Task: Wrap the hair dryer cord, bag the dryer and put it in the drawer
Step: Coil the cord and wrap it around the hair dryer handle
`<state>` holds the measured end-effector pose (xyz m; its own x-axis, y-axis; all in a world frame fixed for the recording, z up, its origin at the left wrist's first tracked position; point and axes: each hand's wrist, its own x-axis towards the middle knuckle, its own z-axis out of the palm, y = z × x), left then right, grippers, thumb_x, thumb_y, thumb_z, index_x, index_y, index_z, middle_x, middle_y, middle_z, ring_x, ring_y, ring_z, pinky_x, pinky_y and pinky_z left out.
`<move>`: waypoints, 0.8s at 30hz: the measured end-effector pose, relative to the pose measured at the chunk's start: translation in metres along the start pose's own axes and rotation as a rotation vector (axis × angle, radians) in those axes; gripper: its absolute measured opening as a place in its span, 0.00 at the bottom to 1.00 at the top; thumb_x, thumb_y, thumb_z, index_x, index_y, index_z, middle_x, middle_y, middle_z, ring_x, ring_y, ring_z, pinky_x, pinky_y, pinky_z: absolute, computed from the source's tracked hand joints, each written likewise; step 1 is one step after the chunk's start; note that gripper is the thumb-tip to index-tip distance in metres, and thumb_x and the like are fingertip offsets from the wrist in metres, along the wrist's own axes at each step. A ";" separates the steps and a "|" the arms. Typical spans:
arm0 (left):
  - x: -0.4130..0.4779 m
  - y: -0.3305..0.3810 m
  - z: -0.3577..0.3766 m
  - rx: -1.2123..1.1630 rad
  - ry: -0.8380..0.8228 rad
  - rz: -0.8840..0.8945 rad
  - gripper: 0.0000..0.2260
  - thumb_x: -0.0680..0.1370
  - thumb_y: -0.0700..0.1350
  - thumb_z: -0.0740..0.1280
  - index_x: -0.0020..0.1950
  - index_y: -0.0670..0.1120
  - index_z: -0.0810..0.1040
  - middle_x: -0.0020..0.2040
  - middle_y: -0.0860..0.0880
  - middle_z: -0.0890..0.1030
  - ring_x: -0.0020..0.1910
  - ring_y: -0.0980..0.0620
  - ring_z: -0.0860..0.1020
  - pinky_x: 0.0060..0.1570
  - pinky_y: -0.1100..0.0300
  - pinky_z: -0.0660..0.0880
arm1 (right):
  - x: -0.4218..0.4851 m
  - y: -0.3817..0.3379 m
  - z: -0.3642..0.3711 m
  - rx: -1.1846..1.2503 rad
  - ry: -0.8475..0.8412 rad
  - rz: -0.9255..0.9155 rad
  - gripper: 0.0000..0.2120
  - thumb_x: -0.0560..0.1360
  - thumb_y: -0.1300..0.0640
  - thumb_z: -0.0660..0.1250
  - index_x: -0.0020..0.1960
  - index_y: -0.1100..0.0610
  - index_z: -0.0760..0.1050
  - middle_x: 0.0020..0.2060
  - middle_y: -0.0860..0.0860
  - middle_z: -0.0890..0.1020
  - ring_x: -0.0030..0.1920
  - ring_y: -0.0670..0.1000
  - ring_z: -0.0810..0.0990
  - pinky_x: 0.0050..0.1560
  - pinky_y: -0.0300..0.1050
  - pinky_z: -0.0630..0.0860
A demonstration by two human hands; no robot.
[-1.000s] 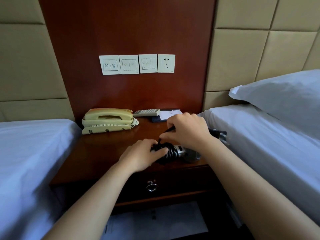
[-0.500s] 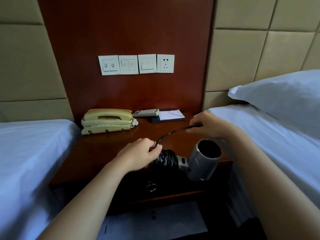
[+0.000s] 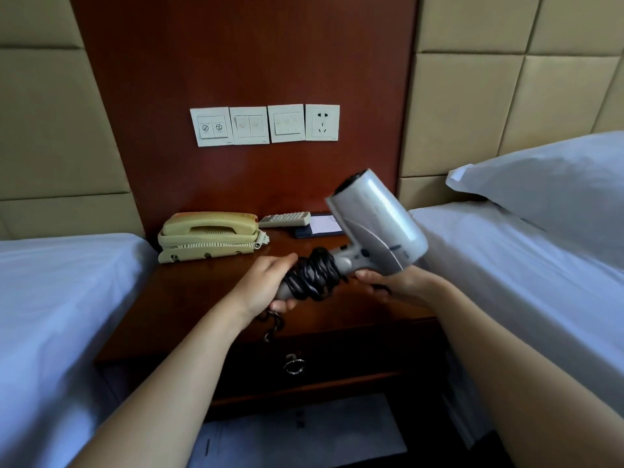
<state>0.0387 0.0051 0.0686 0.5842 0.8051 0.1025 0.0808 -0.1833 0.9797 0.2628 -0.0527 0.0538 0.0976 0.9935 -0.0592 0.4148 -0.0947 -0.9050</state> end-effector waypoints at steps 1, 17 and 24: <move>0.002 0.000 0.000 -0.024 0.031 -0.008 0.21 0.83 0.44 0.52 0.33 0.37 0.70 0.18 0.45 0.71 0.13 0.55 0.62 0.15 0.70 0.57 | 0.006 0.003 0.002 -0.053 -0.035 -0.004 0.10 0.78 0.60 0.63 0.38 0.60 0.73 0.28 0.51 0.74 0.25 0.47 0.67 0.27 0.42 0.64; 0.017 -0.022 -0.010 0.017 0.515 -0.263 0.13 0.80 0.45 0.52 0.44 0.38 0.70 0.29 0.40 0.74 0.13 0.55 0.67 0.20 0.66 0.63 | -0.014 -0.049 0.078 -1.011 0.027 -0.342 0.06 0.76 0.56 0.62 0.44 0.59 0.71 0.48 0.60 0.78 0.49 0.62 0.77 0.41 0.47 0.69; 0.016 -0.025 -0.006 0.185 0.593 -0.309 0.16 0.82 0.46 0.50 0.52 0.37 0.73 0.47 0.42 0.73 0.39 0.46 0.72 0.46 0.56 0.66 | -0.005 -0.039 0.082 -0.499 0.194 -0.498 0.03 0.71 0.61 0.69 0.43 0.57 0.75 0.40 0.51 0.80 0.42 0.53 0.78 0.45 0.49 0.76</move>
<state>0.0417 0.0260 0.0463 -0.0234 0.9986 -0.0478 0.3394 0.0529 0.9391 0.1715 -0.0490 0.0551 -0.0708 0.9016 0.4267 0.8102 0.3015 -0.5026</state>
